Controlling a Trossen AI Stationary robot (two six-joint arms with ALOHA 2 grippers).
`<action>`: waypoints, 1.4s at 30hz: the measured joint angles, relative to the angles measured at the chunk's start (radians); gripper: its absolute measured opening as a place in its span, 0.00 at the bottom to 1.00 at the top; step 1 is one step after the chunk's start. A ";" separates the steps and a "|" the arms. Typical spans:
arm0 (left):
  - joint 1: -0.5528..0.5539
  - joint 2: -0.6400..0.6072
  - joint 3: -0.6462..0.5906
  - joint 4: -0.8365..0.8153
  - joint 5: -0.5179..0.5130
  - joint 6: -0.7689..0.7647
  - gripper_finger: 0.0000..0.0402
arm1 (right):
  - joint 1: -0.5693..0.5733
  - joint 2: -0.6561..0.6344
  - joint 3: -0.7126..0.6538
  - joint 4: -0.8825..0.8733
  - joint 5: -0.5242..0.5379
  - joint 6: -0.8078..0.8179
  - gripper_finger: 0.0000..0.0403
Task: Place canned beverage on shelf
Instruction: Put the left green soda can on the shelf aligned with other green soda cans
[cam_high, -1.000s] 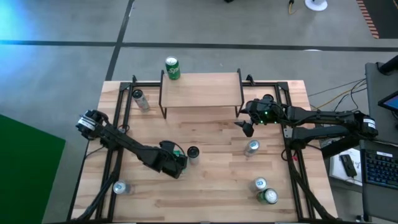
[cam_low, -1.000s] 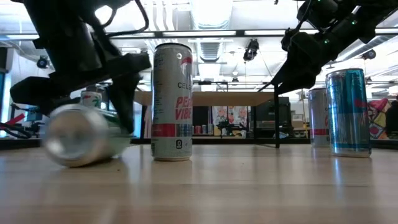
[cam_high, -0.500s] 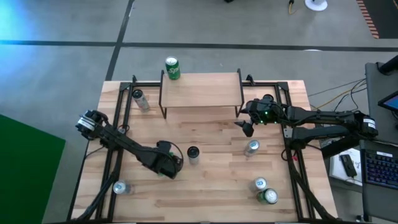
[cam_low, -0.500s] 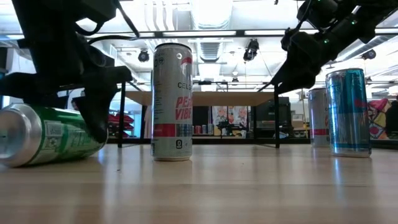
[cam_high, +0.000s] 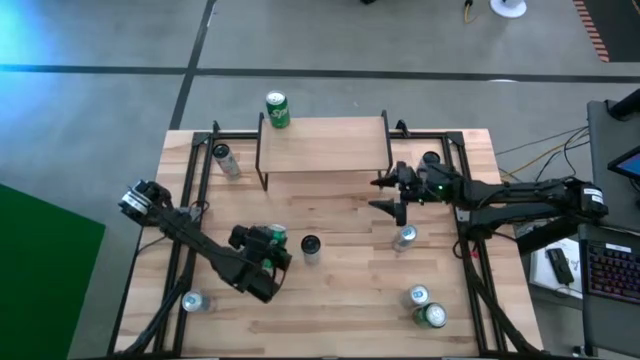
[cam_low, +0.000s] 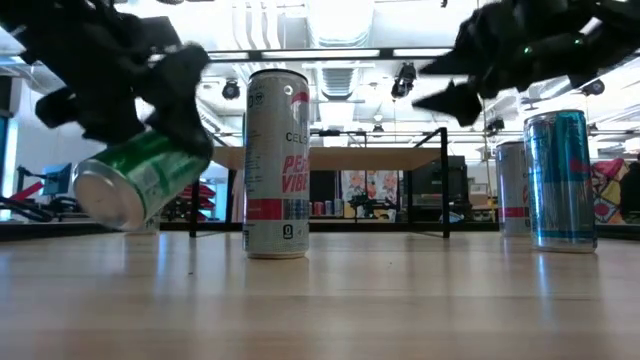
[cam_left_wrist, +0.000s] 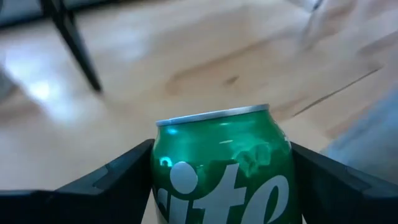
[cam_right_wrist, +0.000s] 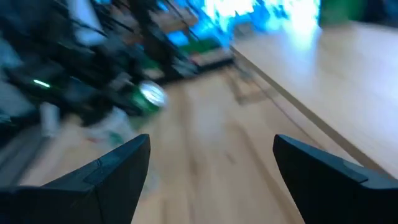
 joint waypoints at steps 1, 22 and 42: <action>-0.014 0.000 0.000 0.000 -0.034 0.013 0.76 | 0.018 0.000 -0.011 0.045 -0.003 -0.010 0.82; 0.078 -0.001 0.164 0.005 -0.593 0.569 0.76 | 0.213 0.245 0.106 0.277 0.035 -0.121 0.82; 0.087 0.069 0.199 0.021 -0.590 0.669 0.76 | 0.181 0.635 0.697 -0.108 -0.165 -0.193 0.96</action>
